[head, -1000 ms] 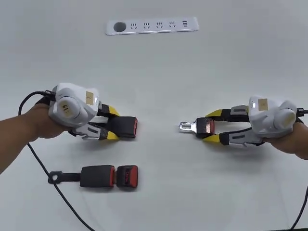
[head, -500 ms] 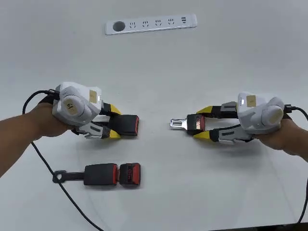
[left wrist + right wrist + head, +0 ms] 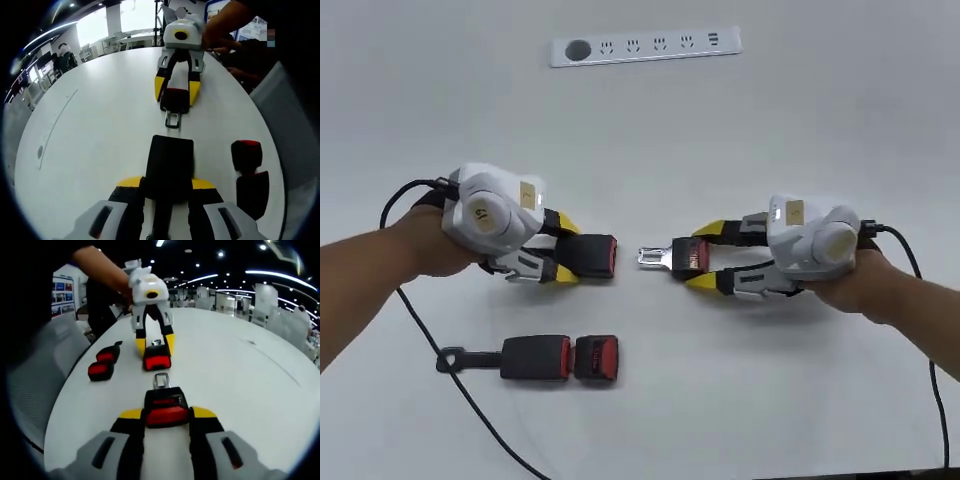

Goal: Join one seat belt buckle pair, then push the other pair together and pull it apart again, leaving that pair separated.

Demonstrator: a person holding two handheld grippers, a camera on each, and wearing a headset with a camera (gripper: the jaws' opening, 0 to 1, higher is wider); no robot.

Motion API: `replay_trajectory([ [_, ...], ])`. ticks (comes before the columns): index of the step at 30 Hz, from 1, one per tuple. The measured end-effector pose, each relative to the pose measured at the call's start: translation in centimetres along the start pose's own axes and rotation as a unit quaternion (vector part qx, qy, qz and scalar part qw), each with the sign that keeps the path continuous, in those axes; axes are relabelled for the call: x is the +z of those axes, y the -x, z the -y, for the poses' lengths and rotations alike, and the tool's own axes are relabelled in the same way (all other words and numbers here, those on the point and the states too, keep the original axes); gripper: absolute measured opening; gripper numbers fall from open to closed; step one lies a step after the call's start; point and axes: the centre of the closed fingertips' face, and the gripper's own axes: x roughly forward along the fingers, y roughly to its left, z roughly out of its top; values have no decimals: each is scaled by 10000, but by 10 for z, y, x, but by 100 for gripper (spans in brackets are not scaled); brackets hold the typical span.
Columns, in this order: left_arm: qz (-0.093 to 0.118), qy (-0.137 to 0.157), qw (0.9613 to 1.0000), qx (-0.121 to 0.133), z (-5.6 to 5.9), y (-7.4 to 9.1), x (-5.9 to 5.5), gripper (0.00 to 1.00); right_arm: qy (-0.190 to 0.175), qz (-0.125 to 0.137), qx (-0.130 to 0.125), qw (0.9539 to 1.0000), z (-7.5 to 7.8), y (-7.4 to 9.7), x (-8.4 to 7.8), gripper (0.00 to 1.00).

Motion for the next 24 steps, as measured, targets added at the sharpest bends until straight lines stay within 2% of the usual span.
replay_trajectory([
  [6,-32,-11,10000,-1,0,0,0,34,49,-26,31,10000,1,-16,7,34],
  [14,-247,-210,9995,-44,0,-1,1,34,95,-148,57,9998,1,-32,15,34],
  [24,-373,-412,9984,-114,2,-3,0,33,84,-244,112,9996,-1,-36,15,34],
])
